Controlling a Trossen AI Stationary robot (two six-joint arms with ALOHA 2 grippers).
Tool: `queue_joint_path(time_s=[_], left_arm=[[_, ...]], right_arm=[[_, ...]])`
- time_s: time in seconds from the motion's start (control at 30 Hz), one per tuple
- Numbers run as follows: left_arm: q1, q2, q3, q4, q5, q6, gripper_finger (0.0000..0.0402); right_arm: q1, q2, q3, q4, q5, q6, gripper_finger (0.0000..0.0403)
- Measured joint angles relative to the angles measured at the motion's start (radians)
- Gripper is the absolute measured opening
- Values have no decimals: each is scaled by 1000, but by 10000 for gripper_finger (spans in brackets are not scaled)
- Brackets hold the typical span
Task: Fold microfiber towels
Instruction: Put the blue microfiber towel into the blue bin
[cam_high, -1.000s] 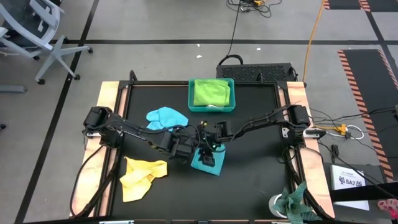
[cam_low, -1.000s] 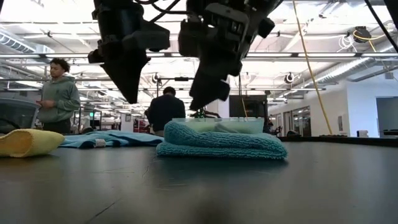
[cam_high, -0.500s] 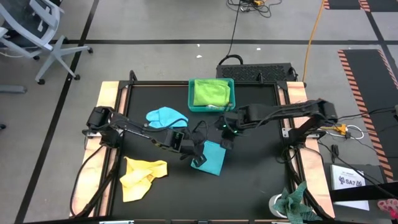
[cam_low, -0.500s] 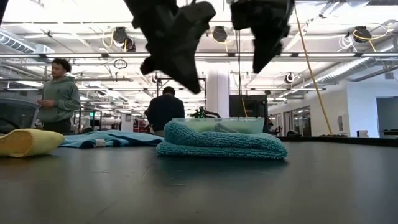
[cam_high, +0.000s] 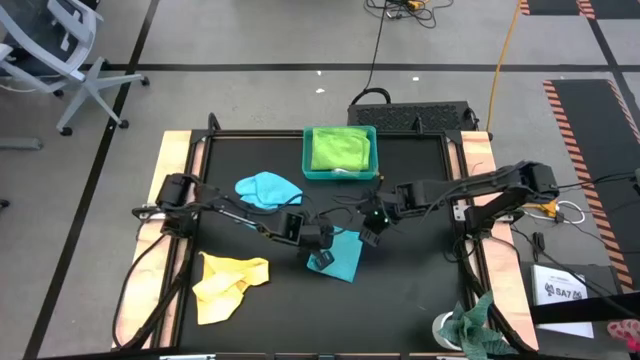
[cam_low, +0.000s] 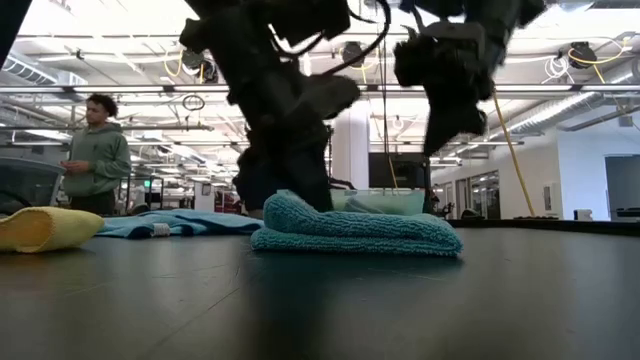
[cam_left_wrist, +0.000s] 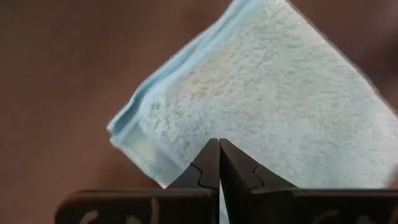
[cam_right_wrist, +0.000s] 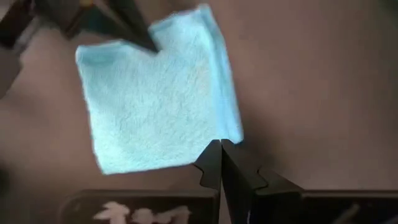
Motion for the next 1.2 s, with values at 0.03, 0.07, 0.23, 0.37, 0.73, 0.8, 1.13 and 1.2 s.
queue_joint_path(time_s=[0.03, 0.07, 0.23, 0.37, 0.73, 0.8, 1.13, 1.2], left_arm=[[2, 2, 0, -8, -10, -4, 5], [5, 2, -2, -15, -17, -5, 3], [24, 23, -3, 14, -35, 1, 7], [42, 37, 0, 33, -38, 7, 10], [76, 41, 0, 38, -33, 27, 12], [78, 41, 0, 43, -31, 28, 7], [78, 41, 0, 44, -29, 22, 9], [78, 41, 0, 44, -22, 20, 4]], right_arm=[[4, -1, -33, 45, -19, 22, 1], [9, -2, -63, 104, -31, 40, 1], [38, -19, -132, 294, -43, 99, 1], [48, -43, -136, 328, -42, 96, 0], [72, -117, -136, 369, -74, -47, 0], [72, -118, -134, 385, -75, -59, 0], [72, -117, -136, 381, -97, -61, 0], [71, -117, -136, 380, -97, -62, 0]])
